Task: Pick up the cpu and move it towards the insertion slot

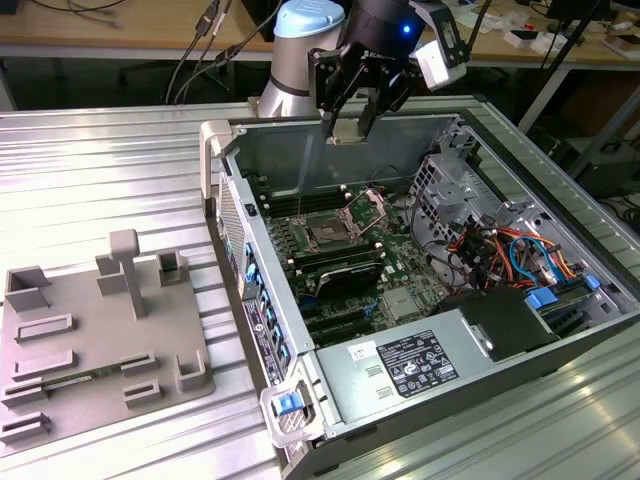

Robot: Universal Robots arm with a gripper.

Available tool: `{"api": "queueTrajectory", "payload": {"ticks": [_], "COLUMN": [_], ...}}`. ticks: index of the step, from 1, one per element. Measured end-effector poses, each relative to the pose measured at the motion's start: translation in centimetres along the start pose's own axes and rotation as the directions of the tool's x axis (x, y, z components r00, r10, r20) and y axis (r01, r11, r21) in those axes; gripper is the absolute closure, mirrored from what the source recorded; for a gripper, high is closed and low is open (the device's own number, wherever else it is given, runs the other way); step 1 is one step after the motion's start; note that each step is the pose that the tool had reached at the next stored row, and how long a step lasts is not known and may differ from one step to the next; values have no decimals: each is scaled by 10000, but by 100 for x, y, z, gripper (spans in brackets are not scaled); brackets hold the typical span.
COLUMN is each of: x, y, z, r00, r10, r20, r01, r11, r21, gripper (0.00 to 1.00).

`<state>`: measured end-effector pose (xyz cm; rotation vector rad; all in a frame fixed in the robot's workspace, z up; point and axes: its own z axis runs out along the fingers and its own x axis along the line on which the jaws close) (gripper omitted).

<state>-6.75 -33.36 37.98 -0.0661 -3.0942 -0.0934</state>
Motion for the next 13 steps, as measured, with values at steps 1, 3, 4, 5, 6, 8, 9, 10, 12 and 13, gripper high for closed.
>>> {"api": "queueTrajectory", "payload": {"ticks": [1, 3, 4, 5, 6, 8, 9, 10, 12, 13], "x": [-19, -46, -59, -99, -113, -115, -115, -119, -123, -123], "y": [38, 79, 95, 117, 123, 125, 125, 126, 126, 126], "z": [8, 17, 22, 29, 30, 29, 29, 30, 29, 30], "r00": [10000, 10000, 10000, 10000, 10000, 10000, 10000, 10000, 10000, 10000], "r10": [2, -8, -15, -40, -51, -59, -59, -66, -73, -74], "r20": [1, -1, -1, -2, -3, -4, -4, -4, -4, -4], "r01": [-2, 8, 15, 40, 51, 59, 59, 66, 73, 74], "r11": [10000, 10000, 10000, 10000, 10000, 10000, 10000, 10000, 10000, 10000], "r21": [-2, 2, 1, 1, 2, 4, 3, 3, 4, 3], "gripper": [45, 45, 45, 45, 45, 45, 45, 45, 45, 45]}}
